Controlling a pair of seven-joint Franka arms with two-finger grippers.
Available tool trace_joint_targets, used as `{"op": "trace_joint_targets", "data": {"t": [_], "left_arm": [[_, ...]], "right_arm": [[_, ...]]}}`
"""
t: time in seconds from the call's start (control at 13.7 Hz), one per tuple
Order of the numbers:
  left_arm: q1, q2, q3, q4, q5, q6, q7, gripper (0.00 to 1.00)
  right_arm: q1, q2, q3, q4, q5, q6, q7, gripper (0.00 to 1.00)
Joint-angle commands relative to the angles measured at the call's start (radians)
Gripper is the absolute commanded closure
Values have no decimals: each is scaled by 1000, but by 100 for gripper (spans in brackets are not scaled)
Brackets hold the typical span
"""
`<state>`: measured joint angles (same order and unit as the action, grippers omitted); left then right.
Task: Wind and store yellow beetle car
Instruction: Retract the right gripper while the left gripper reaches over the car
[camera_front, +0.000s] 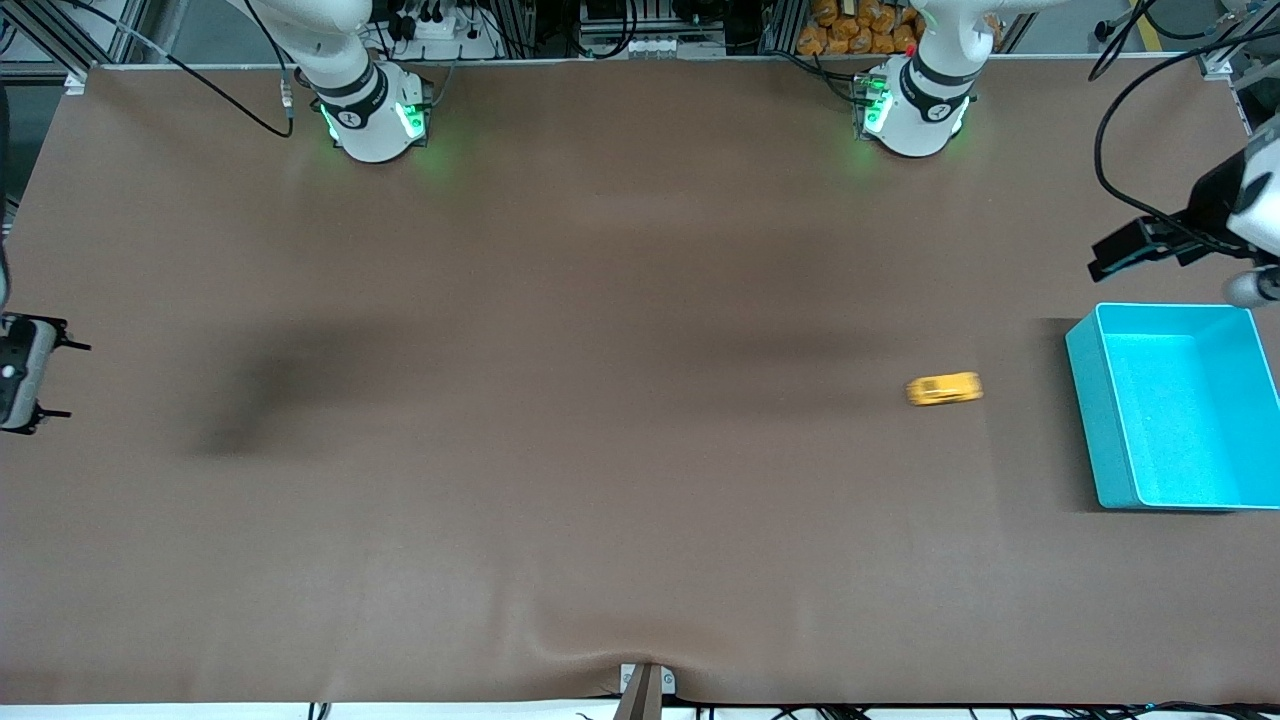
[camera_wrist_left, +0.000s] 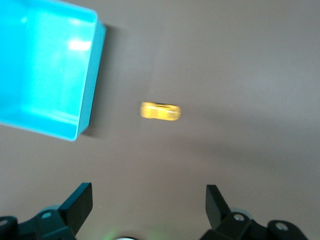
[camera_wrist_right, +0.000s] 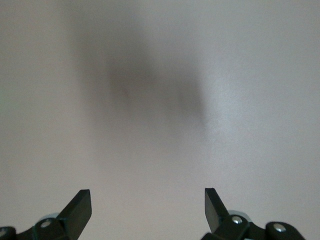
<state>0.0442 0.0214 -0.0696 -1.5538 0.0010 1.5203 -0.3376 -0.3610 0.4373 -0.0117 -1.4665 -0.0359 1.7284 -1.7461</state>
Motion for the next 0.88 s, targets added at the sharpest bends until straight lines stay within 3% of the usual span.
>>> {"op": "trace_joint_targets", "data": {"t": [0.0, 0.15, 0.51, 0.8], "left_arm": [[22, -14, -6, -34, -30, 26, -183, 0], [57, -34, -9, -102, -35, 76, -320, 0], [75, -52, -4, -253, -38, 210, -657, 0], [131, -54, -7, -379, -39, 322, -826, 0]], "right_arm": [[-13, -3, 9, 148, 100, -195, 72, 0], [-4, -55, 18, 212, 113, -292, 231, 0], [62, -176, 22, 244, 119, -306, 564, 0], [184, -258, 22, 249, 110, -409, 977, 0]]}}
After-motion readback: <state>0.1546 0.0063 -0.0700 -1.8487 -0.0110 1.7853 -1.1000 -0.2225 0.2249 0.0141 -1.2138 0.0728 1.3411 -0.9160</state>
